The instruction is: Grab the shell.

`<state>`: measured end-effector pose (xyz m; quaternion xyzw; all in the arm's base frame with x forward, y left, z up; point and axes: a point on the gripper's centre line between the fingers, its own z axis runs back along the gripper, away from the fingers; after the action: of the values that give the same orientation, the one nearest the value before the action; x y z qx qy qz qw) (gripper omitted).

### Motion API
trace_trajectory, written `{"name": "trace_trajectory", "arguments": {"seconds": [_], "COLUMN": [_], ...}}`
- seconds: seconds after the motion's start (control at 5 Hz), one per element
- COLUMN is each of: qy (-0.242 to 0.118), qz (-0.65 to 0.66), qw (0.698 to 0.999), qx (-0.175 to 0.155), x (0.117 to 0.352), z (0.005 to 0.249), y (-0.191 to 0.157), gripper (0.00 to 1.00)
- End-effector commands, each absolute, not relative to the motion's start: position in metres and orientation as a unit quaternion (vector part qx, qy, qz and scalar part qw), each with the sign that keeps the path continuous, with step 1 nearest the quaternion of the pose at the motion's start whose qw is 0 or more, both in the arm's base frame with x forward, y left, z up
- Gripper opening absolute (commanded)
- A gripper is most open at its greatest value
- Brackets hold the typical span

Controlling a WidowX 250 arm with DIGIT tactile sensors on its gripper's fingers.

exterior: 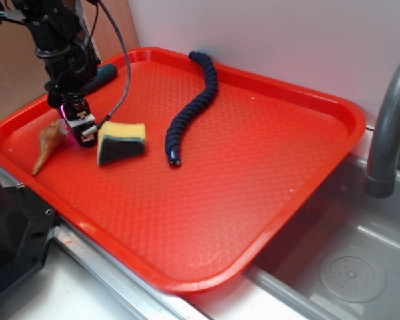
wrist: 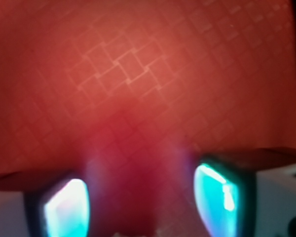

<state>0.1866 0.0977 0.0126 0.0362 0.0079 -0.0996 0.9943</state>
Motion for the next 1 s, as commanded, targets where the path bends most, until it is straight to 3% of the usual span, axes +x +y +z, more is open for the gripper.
{"name": "trace_trajectory", "arguments": {"seconds": [0.0,0.2,0.4,0.6,0.8], "qy": [-0.037,-0.059,-0.061,-0.079,-0.095], "qz": [-0.077,-0.055,0.036,0.162,0.285], "qw": [0.994,0.994,0.994,0.98,0.949], "qx": [0.065,0.067,0.08,0.086,0.097], "x": [0.179,0.19,0.182,0.164,0.145], "z": [0.068,0.117,0.137,0.128,0.109], "y": [0.094,0.073,0.074,0.084,0.099], "gripper": [0.0,0.0,0.0,1.0,1.0]}}
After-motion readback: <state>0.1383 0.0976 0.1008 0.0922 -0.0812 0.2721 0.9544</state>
